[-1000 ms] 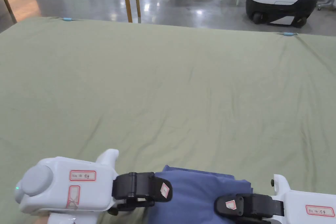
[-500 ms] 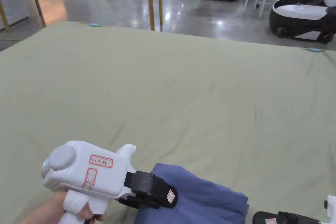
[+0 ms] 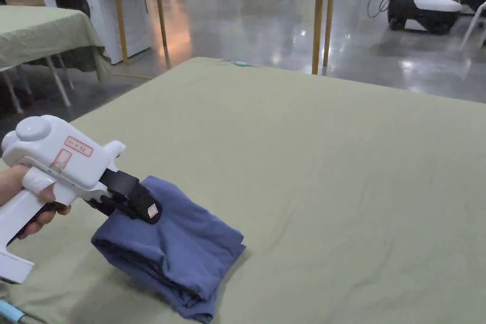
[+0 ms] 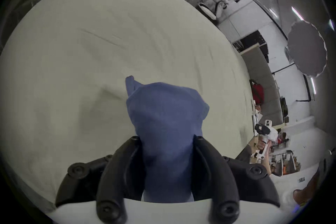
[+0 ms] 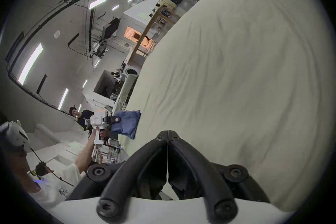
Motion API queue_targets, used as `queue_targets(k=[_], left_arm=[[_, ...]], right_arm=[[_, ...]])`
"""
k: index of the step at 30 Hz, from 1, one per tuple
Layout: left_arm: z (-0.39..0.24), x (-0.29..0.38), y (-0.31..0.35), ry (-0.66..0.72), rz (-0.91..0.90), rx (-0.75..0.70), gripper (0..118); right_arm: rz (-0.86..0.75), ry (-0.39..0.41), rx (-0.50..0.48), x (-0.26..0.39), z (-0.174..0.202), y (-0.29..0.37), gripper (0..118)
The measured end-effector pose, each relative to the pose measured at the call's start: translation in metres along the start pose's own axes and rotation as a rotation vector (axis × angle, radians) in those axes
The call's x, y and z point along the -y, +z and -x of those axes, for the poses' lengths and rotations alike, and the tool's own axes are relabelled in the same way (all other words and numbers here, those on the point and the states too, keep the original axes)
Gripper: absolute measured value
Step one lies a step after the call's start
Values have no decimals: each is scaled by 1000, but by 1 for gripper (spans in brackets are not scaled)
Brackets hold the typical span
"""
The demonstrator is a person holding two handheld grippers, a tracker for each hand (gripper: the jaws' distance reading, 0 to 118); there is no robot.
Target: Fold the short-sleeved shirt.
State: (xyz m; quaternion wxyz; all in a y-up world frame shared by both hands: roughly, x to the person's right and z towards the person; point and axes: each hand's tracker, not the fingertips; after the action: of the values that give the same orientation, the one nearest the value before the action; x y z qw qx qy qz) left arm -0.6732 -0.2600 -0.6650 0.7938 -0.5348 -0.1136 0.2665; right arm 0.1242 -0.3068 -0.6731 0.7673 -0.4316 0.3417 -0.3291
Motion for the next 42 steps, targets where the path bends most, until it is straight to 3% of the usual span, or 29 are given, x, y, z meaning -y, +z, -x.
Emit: queue_targets(k=[1,3,4,5,10,12,14,16,17,18,20,24,26,29,34,42], left_arm=[[1,-3,-3,2,3,5,42],[-2,-5,-8,-10,10,-28,106],[-4,-6,-9,-31,4,-71,118],[-3,-8,-8,-25,1,-131,115],[-9,-3,18,-16,-101,-169,115],[-23,2,23,-32,-136,-201,106],[-50,7,20,-57,-196,-214,88],[-92,19,10,-122,-313,-257,72],[-115,27,2,-183,-341,-249,24],[-141,34,-9,-204,-410,-242,2],[-196,53,-31,-246,-461,-133,3],[-317,104,-81,-406,-684,-222,3],[-359,119,-105,-432,-817,-218,3],[-412,145,-127,-437,-968,-259,3],[-460,166,-136,-470,-1019,-326,3],[-460,164,-120,-490,-1043,-340,3]], right_arm=[[2,-3,3,0,0,-2,1],[9,-5,13,-1,0,-6,1],[12,-6,14,-1,0,-8,1],[16,-11,18,-1,0,-9,1],[16,20,17,-3,2,-3,1],[-5,31,15,-6,1,4,1],[-41,77,28,-13,9,11,1],[-107,179,126,-22,26,20,1],[-133,247,176,-26,38,22,1],[-167,313,232,-29,50,24,1],[-271,464,370,-33,77,26,1],[-483,697,603,-24,121,23,1],[-587,770,712,-15,135,20,1],[-684,794,807,2,149,25,1],[-727,803,793,11,155,42,2],[-771,820,768,8,169,53,2]])
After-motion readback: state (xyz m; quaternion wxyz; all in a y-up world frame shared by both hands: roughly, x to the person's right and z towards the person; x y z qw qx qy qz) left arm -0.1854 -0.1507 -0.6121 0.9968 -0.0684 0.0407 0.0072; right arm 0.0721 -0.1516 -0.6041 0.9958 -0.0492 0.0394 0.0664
